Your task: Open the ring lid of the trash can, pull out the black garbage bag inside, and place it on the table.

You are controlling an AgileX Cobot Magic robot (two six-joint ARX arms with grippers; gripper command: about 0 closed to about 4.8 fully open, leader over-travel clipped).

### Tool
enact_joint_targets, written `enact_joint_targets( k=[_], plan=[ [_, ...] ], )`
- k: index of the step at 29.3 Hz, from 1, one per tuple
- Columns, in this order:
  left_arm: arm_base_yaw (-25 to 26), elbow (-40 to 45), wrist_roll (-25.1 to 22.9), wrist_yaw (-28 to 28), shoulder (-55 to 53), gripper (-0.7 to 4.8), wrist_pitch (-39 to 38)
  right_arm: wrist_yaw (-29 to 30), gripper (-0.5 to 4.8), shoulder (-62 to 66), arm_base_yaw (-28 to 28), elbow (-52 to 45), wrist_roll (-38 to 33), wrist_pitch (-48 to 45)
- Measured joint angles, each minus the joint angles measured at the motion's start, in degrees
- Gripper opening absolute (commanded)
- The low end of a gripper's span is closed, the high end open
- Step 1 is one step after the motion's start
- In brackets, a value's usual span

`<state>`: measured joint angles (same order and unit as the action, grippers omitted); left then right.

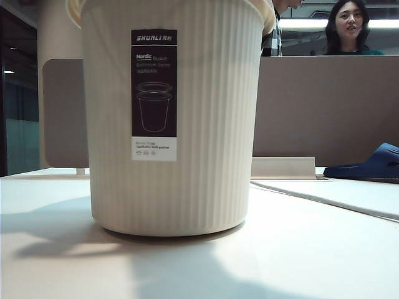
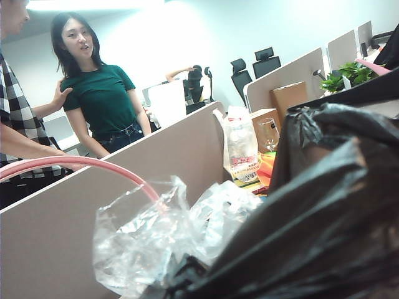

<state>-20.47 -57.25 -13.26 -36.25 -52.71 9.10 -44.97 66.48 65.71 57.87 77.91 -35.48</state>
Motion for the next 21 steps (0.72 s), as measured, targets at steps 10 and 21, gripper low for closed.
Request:
enact_joint_targets(
  k=[10,21],
  plan=[
    [0.0,-0.1,0.0,0.5,0.6,-0.06,0.0,0.1,-0.02,0.0,0.0,3.0,0.6,0.6],
    [0.0,-3.8,0.0,0.7,0.7,-0.06,0.0,1.4,-0.02,0.0,0.0,6.4,2.0,2.0]
  ],
)
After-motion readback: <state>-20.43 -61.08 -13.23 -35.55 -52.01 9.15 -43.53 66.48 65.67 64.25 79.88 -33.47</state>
